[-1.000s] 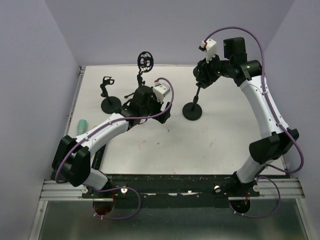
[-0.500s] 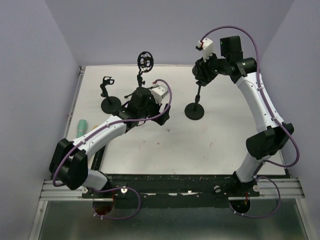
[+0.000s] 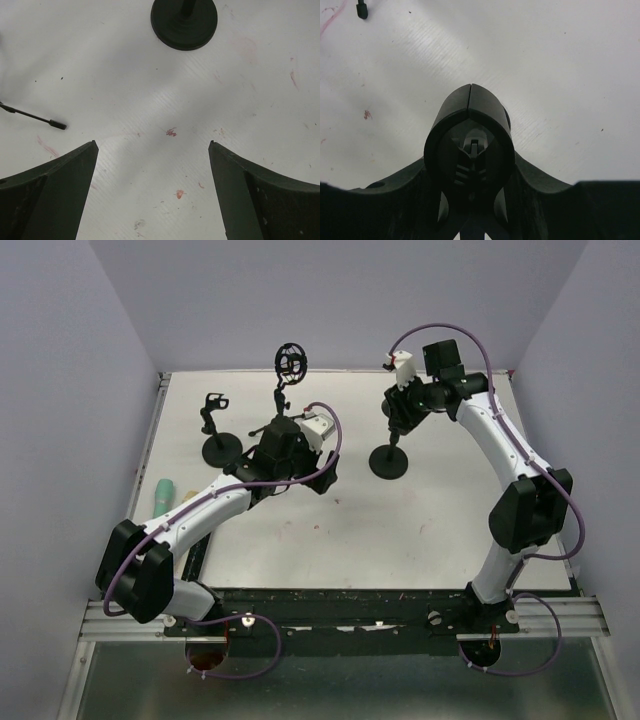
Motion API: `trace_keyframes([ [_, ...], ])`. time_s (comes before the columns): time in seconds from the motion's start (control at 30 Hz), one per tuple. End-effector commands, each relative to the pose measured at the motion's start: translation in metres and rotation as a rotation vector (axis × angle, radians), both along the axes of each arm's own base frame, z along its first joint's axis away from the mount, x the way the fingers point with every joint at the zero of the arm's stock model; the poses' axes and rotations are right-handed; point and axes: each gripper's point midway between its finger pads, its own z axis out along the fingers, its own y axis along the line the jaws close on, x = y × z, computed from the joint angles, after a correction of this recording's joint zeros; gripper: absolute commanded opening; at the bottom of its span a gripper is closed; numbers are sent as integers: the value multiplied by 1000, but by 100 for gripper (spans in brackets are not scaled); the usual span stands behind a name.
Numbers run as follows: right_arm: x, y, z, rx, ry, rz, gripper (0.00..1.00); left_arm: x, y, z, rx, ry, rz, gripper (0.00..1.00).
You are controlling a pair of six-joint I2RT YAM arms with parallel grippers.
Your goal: Remove the microphone from the stand
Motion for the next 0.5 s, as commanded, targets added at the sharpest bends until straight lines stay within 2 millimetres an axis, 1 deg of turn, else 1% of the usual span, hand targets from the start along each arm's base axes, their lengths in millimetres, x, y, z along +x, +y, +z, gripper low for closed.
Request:
trace_keyframes([
  [0.0,-18,-9,-41,-64,205,-56,47,-2,-1,8,-16,-22,-14,99],
  [0.03,-14,-5,-26,-38,176,-57,56,-1,0,11,-12,-28,-13,99],
  [0.07,-8,0,-4,1,129,-56,68,0,0,14,-8,-39,-14,99],
  [0.1,-4,3,13,27,94,-64,80,1,1,18,-5,-50,-13,99],
  [0.13,1,6,32,57,52,-78,95,3,2,22,-4,-61,-15,99],
  [0.17,4,7,48,81,17,-89,100,6,4,27,-1,-72,-12,99],
  [0.2,7,9,63,109,-18,-105,100,7,5,30,2,-78,-14,99],
  [0.23,9,6,76,121,-50,-140,100,11,5,39,-2,-94,-14,99],
  [0.3,17,-6,97,136,-103,-268,100,16,7,51,9,-119,-27,99],
  [0.37,17,-17,103,109,-118,-330,100,21,9,65,33,-134,-49,99],
  [0.43,18,-34,105,96,-140,-418,100,25,18,74,80,-111,-51,99],
  [0.47,16,-43,108,102,-148,-444,100,30,24,81,92,-102,-41,99],
])
